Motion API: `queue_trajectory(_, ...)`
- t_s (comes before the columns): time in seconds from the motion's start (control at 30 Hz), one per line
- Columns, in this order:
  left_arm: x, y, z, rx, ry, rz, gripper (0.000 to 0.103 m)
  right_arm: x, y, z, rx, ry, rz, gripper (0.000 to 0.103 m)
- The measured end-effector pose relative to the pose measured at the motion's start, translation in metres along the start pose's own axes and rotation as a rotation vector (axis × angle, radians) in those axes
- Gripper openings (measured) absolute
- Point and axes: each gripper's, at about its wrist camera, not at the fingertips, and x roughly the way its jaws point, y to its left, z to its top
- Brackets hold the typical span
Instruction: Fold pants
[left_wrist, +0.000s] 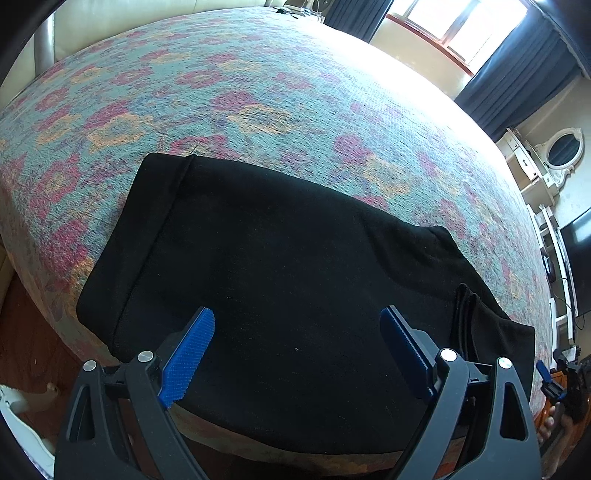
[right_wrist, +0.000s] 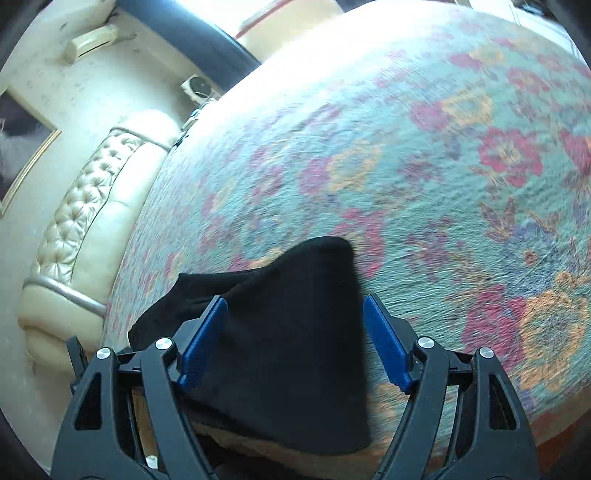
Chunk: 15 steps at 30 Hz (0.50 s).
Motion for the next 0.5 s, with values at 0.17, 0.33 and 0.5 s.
queue_trajectory(0.17,0.005,0.002,0.001,-0.01,0.021,-0.005,0.09,0.042,-0.049,0.012,0.21,0.053,0.213,0.076)
queue_trajectory(0.33,0.007,0.0,0.001,0.003,0.032,0.001,0.09,0.074,-0.052,0.014,0.233,0.084,0.241,0.05)
queue_trajectory(0.5,0.008,-0.002,-0.001,0.012,0.041,0.005,0.09,0.085,-0.069,0.012,0.281,0.098,0.252,0.026)
